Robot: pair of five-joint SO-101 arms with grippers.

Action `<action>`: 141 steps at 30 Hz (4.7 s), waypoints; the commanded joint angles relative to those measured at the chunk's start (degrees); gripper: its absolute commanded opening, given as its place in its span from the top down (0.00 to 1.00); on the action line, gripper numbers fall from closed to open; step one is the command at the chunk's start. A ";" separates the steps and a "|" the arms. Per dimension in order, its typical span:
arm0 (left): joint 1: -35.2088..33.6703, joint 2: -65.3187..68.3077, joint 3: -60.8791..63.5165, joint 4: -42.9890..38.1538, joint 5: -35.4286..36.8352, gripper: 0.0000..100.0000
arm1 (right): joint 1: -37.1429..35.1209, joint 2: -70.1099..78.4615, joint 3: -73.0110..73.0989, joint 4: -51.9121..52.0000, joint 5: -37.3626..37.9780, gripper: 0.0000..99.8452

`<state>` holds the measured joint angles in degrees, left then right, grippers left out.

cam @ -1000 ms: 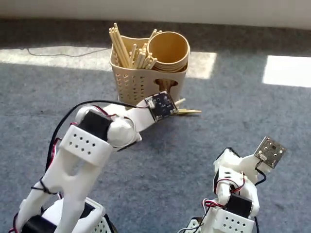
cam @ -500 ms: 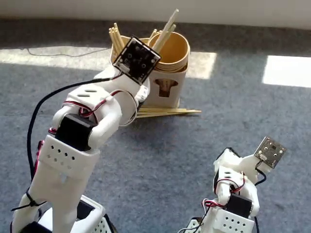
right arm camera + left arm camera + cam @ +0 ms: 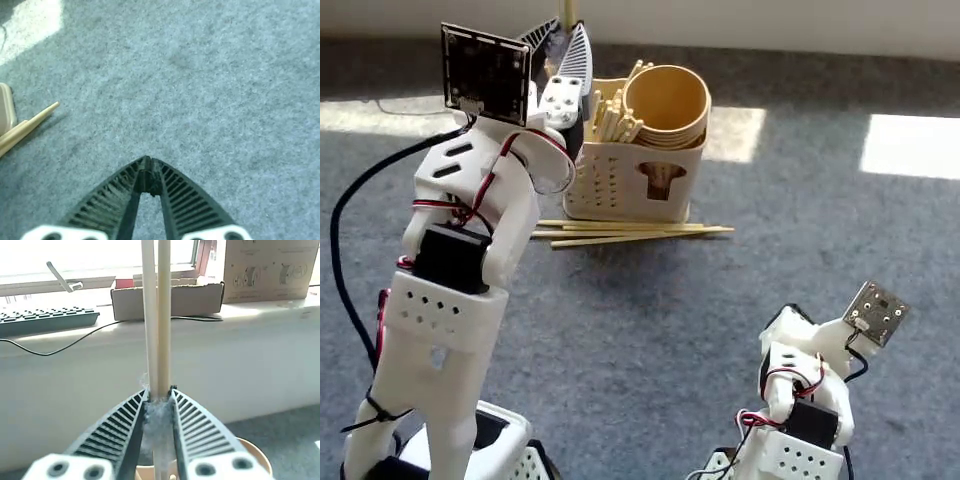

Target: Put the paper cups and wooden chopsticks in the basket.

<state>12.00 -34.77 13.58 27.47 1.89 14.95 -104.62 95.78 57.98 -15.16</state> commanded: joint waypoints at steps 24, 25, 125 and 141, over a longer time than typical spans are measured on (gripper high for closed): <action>-6.55 21.76 6.73 -9.05 7.56 0.94 | 0.48 -0.57 5.93 -2.07 0.00 0.99; -6.55 21.76 6.55 -7.21 7.74 0.91 | 0.48 -0.57 5.93 -2.07 0.00 0.99; -39.25 -69.32 83.03 27.34 -3.43 0.99 | -21.76 99.03 -53.58 -50.68 13.54 0.99; -39.25 -69.32 83.03 27.34 -3.43 0.99 | -25.80 113.98 -59.56 -50.68 13.54 0.99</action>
<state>-26.68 -103.69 95.87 54.64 -1.27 -9.23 10.02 38.55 8.66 -2.42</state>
